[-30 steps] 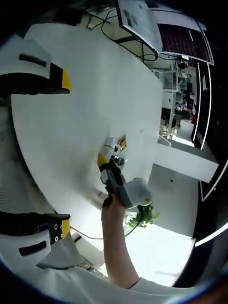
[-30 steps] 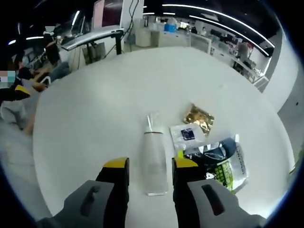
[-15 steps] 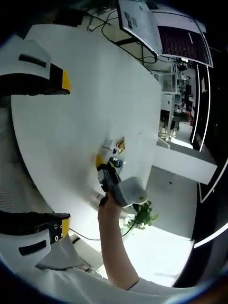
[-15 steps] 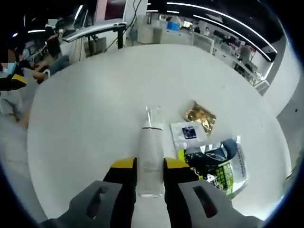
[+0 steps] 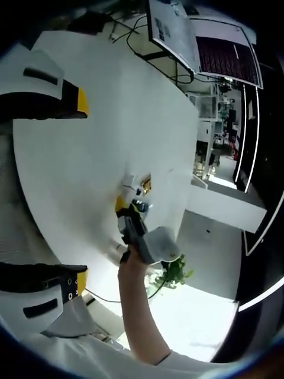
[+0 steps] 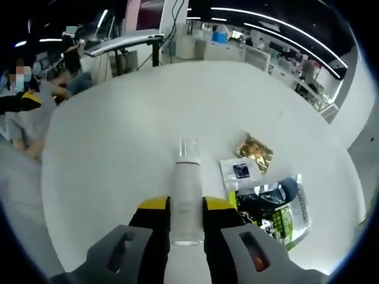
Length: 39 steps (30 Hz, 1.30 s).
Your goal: Arrange the skincare products in the storage area until every visible bottle or jar stands upright without overlapping.
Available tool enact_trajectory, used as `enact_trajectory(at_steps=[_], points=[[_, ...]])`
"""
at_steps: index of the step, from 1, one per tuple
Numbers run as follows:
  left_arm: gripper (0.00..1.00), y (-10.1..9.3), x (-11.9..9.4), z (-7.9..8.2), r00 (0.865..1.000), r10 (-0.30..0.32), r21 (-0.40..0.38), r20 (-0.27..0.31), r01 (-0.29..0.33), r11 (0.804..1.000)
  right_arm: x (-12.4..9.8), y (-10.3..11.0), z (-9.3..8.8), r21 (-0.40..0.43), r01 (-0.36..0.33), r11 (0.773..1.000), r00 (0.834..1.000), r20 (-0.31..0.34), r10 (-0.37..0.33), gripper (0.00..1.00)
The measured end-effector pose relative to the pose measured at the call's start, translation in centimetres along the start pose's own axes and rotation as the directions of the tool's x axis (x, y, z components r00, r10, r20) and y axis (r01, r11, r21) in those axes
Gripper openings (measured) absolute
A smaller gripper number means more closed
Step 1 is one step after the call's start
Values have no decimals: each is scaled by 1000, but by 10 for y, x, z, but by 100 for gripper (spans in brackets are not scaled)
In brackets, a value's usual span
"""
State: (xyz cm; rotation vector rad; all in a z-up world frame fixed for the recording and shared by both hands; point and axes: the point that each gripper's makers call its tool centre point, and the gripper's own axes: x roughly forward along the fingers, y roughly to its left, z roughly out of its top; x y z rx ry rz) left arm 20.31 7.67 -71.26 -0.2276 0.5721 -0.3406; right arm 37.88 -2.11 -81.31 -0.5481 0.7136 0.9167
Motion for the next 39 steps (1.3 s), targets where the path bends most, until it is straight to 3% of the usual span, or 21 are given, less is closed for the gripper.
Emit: enact_trajectory(at_steps=[9,14,16,24,32,39], points=[[93,-3,-1,0,1000,-7,-8,-9,7,1000,-21,11,16,41,-33,999,997,69,30,20],[92,-3,-2,5,1000,-24,-73,18,25,997,-44,19,29,58,-45,997,991,130,37,20],[91,1,-5,8,999,-15,-108,41,19,994,-60,26,38,63,-53,997,985,166,42,20],[90,-4,-11,25,997,-20,-99,70,27,995,-90,37,57,86,-75,993,961,271,49,20],[87,-18,-13,51,989,-81,-129,122,97,987,-120,51,71,77,-83,994,936,348,52,20],[83,-36,-8,67,979,-141,-169,147,165,972,-150,67,83,57,-87,995,903,426,54,20]])
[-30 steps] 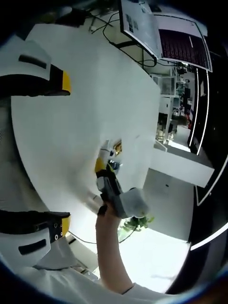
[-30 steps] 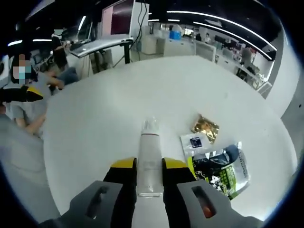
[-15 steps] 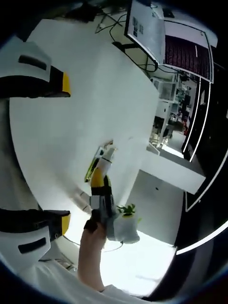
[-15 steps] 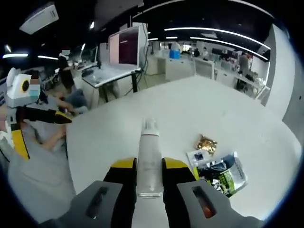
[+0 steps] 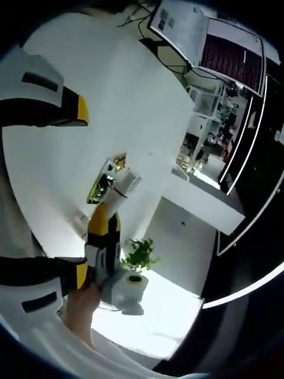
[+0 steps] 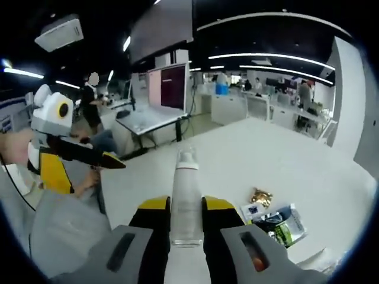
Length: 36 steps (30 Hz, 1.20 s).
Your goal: Arrange the skincare products in the storage area until every visible bottle or jar stands upright without overlapping.
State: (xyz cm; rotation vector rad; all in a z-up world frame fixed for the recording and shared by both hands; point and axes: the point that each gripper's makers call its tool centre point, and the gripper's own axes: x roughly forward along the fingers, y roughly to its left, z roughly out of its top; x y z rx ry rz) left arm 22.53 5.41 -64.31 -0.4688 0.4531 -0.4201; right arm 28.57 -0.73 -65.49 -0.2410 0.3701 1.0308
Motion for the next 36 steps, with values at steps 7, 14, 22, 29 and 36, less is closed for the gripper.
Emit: enact_trajectory(at_steps=[7,14,22,29,36], points=[[72,-26,6,10,997,-83,-44,12,83,996,-28,20,24,-70,-3,998,997,73,8,20],[65,-50,6,21,991,-130,-58,29,131,990,-50,38,38,-134,-1,991,992,126,18,20],[54,-67,6,18,988,-154,-59,17,155,986,-62,57,44,-164,-19,986,987,156,45,20],[43,-74,3,24,986,-153,-101,59,159,982,-72,64,47,-170,-14,985,984,171,44,20],[27,-83,0,29,982,-157,-128,101,170,977,-75,68,48,-169,-7,986,984,176,37,20]])
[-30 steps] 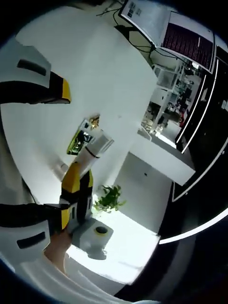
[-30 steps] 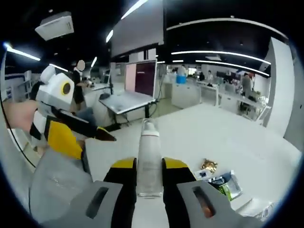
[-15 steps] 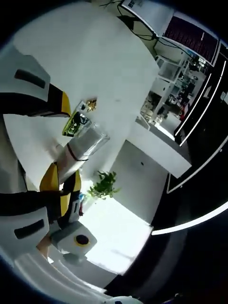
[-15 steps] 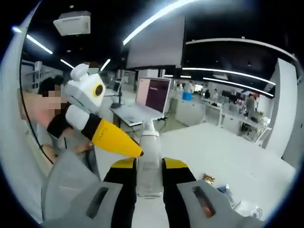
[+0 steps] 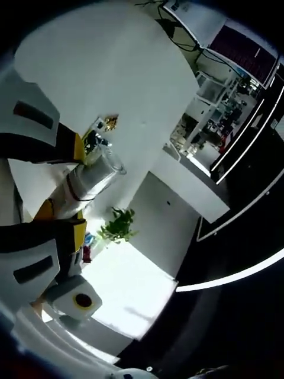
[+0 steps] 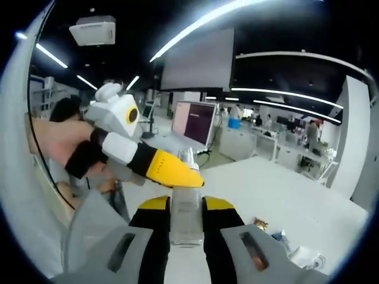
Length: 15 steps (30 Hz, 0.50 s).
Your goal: Arrange the skincare products in the storage area until every visible bottle or jar stands upright without overlapping.
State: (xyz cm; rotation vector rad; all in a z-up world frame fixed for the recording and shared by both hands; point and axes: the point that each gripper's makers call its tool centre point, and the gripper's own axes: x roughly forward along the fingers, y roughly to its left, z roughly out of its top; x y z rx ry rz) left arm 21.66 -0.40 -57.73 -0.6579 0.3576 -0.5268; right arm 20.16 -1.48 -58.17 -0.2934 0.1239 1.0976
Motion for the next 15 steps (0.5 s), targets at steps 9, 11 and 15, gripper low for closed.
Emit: enact_trajectory(at_steps=[9,11,15], points=[[22,-9,1,3,999,-36,-21,33,36,999,-6,0,2,9,24,1000,1000,-9,-24,20],[20,-14,1,5,997,-62,-11,35,62,998,-8,0,2,21,20,1000,1000,-8,-19,21],[18,-27,-1,12,988,-154,5,31,154,988,-12,6,9,121,-69,990,998,21,67,23]])
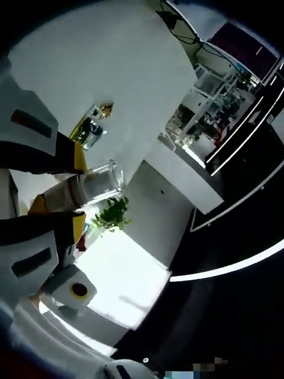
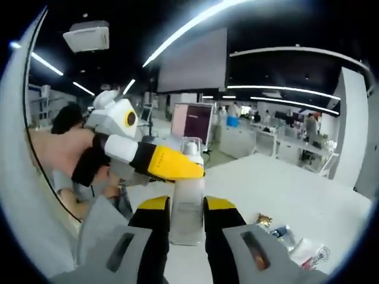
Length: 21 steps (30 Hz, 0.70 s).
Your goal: Arrange the skincare products in the storage area until every visible bottle or jar stands upright without overlapping.
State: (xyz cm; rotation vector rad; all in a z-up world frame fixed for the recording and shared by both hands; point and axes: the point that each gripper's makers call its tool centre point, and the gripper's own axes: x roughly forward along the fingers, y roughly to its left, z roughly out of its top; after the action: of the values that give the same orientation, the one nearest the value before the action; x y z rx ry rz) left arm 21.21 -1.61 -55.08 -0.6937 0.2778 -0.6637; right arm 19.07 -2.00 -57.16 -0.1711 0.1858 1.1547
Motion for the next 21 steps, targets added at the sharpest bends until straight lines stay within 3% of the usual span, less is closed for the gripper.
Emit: enact_trajectory(at_steps=[2,3,4,6,9,11,14,17,18,19,21], points=[[17,-9,-1,5,999,-47,56,-11,48,997,-3,0,3,26,-29,999,1000,10,29,24],[17,-15,-2,7,996,-83,78,-23,84,993,-6,4,2,89,-81,993,997,7,81,25],[16,-17,-2,10,995,-100,92,-23,102,991,-7,3,2,111,-83,990,997,12,82,26],[16,-29,-3,17,982,-185,94,-32,188,978,-11,3,7,198,-127,972,991,57,118,31],[16,-46,-6,24,959,-276,159,-66,284,946,-21,8,13,219,-221,950,974,94,205,31],[16,-58,-8,24,934,-339,187,-111,355,916,-27,14,23,255,-294,921,954,142,265,30],[16,-69,-12,21,895,-401,233,-198,440,867,-38,21,40,333,-413,847,908,228,353,28],[16,-77,-13,16,865,-435,259,-250,492,831,-39,19,43,316,-412,855,908,226,354,28],[16,-82,-15,13,847,-454,255,-275,520,815,-40,19,44,314,-414,854,907,226,356,27],[16,-82,-13,13,852,-447,267,-272,513,816,-42,23,47,304,-427,852,900,235,368,26],[16,-84,-11,11,845,-456,254,-280,523,814,-45,29,49,290,-445,847,891,233,389,22]])
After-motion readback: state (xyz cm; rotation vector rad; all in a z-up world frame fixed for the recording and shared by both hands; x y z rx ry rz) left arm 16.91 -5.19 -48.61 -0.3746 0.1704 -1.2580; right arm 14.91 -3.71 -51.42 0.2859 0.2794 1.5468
